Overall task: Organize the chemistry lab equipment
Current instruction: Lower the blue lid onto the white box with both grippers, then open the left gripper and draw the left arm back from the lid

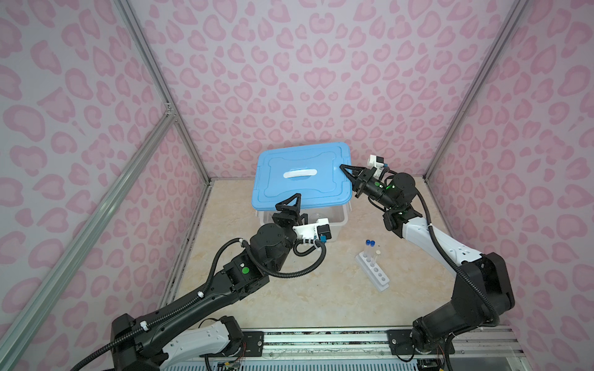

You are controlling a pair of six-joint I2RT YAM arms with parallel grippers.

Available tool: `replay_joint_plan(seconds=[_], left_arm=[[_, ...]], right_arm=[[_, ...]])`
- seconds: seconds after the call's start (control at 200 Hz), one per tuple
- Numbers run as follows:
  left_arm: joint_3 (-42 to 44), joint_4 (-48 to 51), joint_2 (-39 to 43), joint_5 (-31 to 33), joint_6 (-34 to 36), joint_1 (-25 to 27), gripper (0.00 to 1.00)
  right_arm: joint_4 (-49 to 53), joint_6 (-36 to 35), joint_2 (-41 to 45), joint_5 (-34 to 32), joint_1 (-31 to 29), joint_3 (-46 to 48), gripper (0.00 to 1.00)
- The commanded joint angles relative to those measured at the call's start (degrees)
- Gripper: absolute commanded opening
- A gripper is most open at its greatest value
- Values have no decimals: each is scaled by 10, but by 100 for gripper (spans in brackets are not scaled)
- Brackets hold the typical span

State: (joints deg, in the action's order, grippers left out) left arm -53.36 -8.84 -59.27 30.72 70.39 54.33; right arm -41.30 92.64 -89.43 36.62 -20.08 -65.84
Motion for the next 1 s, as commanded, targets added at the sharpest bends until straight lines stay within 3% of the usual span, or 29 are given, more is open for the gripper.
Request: replay_joint_plan(seconds=[0.0, 0.42, 0.62, 0.795, 0.995], left_arm=[[-4, -28, 9, -12, -74, 7, 83], [-21, 0, 55, -24, -218, 19, 84], [-41, 18, 87, -29, -289, 0, 84], [-81, 90, 99, -78, -421, -91, 85], [-93, 128, 106, -187, -589, -244, 85]], right_arm=[[-62, 16, -5, -28, -2, 0, 0], [-77, 19, -18, -30, 9, -3, 0], [-67, 9, -17, -20, 12, -10, 0], [-54, -1, -10, -9, 12, -14, 0], [-26, -19, 2, 9, 14, -15, 0]])
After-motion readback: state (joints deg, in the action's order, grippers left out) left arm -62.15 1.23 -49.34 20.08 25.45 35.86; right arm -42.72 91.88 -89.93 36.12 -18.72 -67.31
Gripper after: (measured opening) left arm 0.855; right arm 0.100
